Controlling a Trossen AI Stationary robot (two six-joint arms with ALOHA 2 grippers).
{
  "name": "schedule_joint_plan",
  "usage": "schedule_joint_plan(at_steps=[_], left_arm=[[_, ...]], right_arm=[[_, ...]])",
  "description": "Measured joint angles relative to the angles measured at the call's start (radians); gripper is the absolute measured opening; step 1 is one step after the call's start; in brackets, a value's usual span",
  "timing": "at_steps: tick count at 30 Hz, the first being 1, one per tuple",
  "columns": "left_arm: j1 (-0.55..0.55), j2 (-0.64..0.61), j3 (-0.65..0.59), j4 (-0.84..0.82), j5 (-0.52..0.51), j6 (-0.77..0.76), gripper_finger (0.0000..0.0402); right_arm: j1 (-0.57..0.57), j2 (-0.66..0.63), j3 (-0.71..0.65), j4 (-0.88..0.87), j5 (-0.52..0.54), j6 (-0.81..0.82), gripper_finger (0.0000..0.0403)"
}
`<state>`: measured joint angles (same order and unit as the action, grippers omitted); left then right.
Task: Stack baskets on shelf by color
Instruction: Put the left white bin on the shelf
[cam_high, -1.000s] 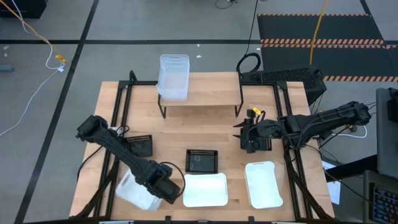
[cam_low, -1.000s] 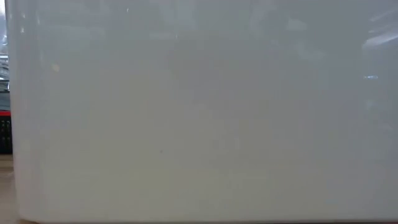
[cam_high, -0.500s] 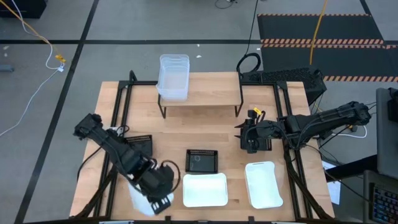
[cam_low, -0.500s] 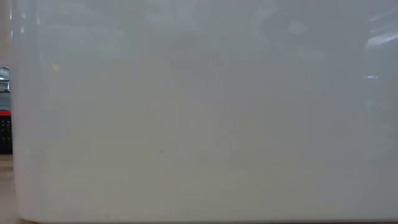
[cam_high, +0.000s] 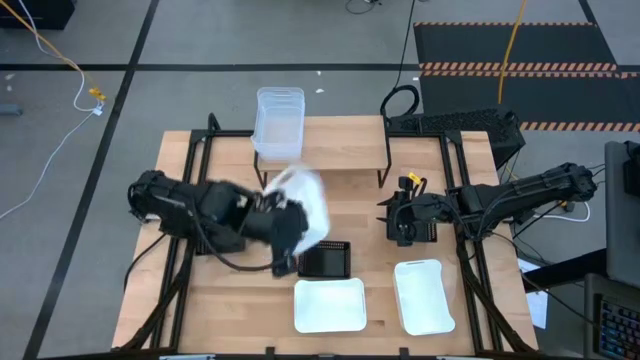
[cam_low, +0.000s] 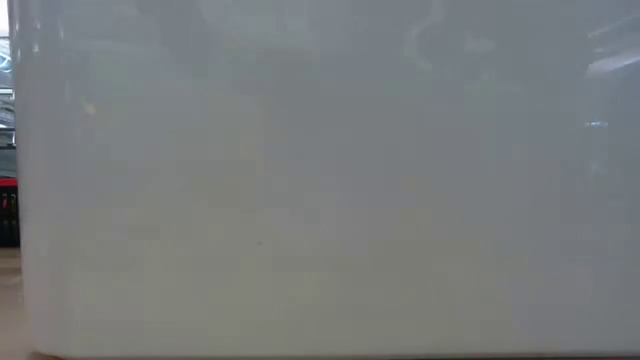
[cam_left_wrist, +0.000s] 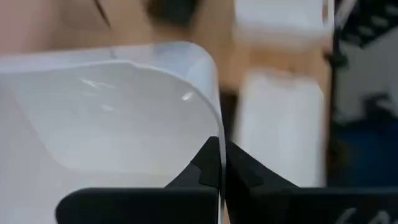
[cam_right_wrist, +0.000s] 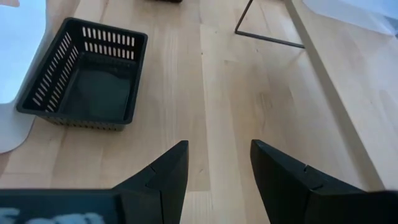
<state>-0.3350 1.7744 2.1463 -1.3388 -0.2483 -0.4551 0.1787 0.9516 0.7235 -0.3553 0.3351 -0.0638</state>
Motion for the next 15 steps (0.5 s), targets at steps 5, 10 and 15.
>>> schedule_joint_plan(at_steps=[5,10,15], left_arm=[[0.082,-0.001,0.071,0.227,-0.147,0.451,0.0002],[0.203,0.001,0.072,0.462,-0.152,0.785,0.0007],[0.411,0.061,0.073,0.425,-0.027,0.793,0.0004]], right_arm=[[0.000,0.000,0.000,-0.033,-0.001,0.007,0.0169],[0.000,0.000,0.000,-0.041,0.000,0.010,0.0169],[0.000,0.000,0.000,-0.041,0.000,0.009,0.0169]])
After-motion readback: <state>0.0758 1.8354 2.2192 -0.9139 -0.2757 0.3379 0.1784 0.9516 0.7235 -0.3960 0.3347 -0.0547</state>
